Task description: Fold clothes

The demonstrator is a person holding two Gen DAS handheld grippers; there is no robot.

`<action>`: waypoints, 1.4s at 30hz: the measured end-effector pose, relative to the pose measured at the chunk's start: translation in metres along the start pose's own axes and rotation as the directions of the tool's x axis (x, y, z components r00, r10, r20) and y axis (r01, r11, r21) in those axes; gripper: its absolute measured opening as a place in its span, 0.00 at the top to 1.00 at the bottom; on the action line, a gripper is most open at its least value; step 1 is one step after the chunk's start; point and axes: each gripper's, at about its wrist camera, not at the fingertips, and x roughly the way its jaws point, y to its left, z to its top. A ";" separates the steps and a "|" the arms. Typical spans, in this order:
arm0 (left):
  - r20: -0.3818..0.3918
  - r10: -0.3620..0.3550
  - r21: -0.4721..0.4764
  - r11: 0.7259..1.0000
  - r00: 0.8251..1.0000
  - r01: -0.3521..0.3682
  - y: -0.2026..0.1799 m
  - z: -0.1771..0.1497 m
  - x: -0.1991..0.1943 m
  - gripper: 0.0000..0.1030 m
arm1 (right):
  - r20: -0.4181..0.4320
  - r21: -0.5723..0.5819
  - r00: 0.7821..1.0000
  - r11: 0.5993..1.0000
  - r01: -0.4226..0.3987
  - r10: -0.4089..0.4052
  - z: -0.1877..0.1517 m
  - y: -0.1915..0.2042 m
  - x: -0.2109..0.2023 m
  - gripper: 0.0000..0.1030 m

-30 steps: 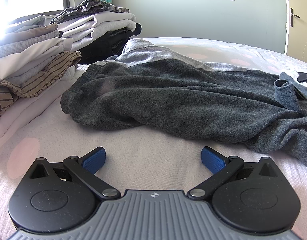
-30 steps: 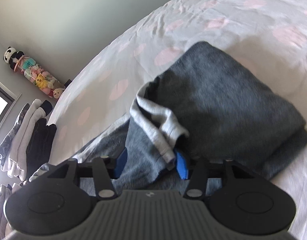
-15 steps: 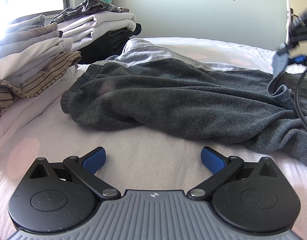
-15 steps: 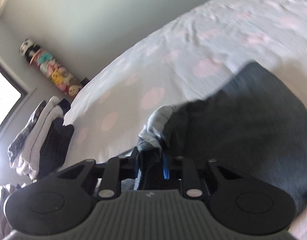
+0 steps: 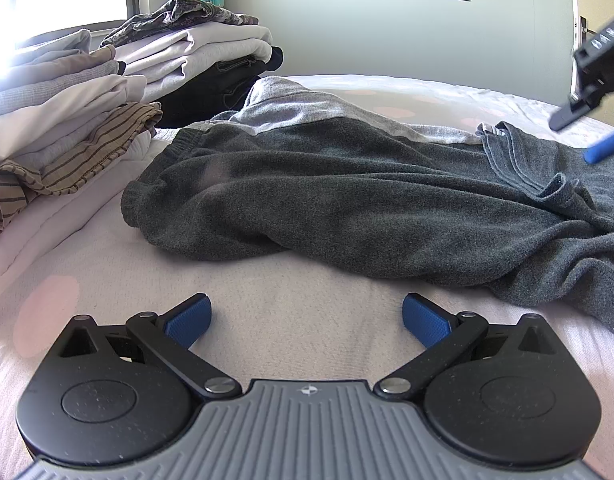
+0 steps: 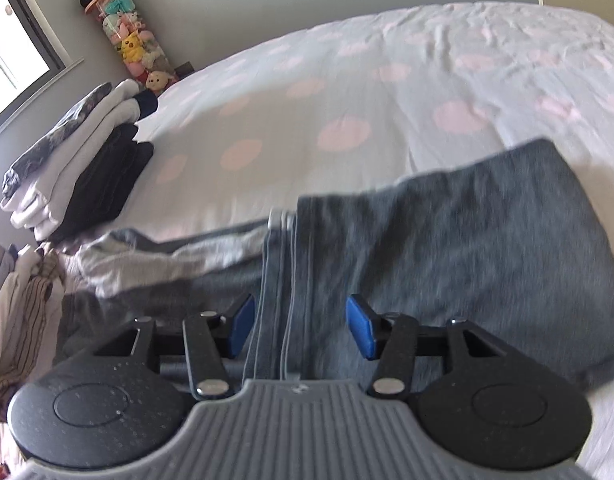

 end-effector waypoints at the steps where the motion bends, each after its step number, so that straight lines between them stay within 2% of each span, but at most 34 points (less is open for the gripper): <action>1: 0.000 0.000 0.000 1.000 1.000 0.000 0.000 0.000 0.000 0.00 | -0.005 -0.004 1.000 1.000 -0.003 0.003 -0.005 0.000 -0.003 0.46; 11: -0.003 0.000 0.000 1.000 1.000 0.000 0.000 0.001 0.000 0.00 | -0.052 -0.045 0.998 0.998 -0.034 0.032 -0.058 0.001 -0.030 0.44; 16: -0.004 0.000 0.001 1.000 1.000 0.000 0.000 0.001 0.000 0.00 | -0.018 -0.108 0.999 0.993 -0.036 0.035 -0.072 0.007 -0.043 0.37; 21: -0.004 -0.001 0.000 1.000 1.000 0.001 0.001 0.001 0.000 0.00 | 0.001 -0.197 1.000 0.980 0.007 -0.007 -0.075 0.012 -0.044 0.35; 34: -0.003 -0.046 -0.033 0.998 0.999 0.045 0.010 0.002 -0.001 0.00 | -0.032 -0.184 0.999 0.983 -0.015 0.009 -0.081 0.014 -0.025 0.34; 39: -0.019 -0.084 -0.040 0.996 0.996 0.083 0.017 0.006 -0.010 0.00 | 0.000 -0.199 1.000 0.980 0.002 -0.002 -0.074 0.019 -0.028 0.34; 42: -0.018 -0.123 -0.100 0.988 0.992 0.121 0.029 0.014 -0.021 0.00 | 0.022 -0.205 1.000 0.979 0.016 -0.012 -0.066 0.023 -0.028 0.34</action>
